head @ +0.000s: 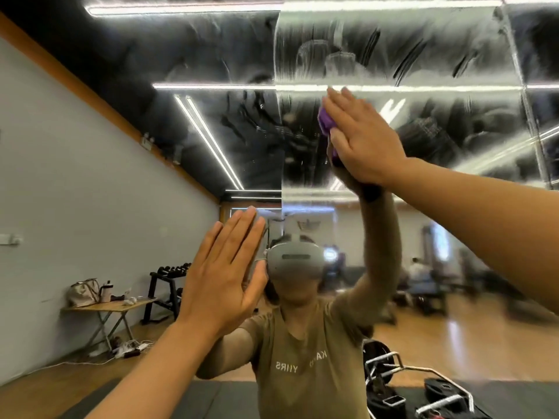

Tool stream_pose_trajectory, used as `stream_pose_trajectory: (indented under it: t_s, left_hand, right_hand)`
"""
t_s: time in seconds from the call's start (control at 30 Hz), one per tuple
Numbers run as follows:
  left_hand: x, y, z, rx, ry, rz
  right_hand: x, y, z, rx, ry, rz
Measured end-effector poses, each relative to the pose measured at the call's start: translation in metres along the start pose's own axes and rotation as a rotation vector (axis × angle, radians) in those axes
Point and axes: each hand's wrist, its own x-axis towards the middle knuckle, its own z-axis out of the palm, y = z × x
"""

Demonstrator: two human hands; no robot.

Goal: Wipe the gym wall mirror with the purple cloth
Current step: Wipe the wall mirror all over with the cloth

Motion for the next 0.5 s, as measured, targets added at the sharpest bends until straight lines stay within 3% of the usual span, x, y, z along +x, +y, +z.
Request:
stream_pose_trajectory:
  t_s: [0.07, 0.13, 0.33, 0.5]
  left_hand:
    - [0.0, -0.001, 0.0, -0.021, -0.002, -0.016]
    - [-0.001, -0.001, 0.001, -0.037, 0.003, -0.028]
    - [0.0, -0.001, 0.001, -0.09, 0.038, -0.059]
    - [-0.002, 0.0, 0.002, -0.109, 0.012, -0.069]
  right_hand:
    - [0.008, -0.01, 0.005, 0.002, 0.033, 0.104]
    - [-0.003, -0.021, 0.01, 0.01, 0.017, 0.047]
    - [-0.128, -0.067, 0.035, -0.005, -0.223, -0.579]
    - [-0.124, -0.048, 0.031, -0.007, -0.372, -0.817]
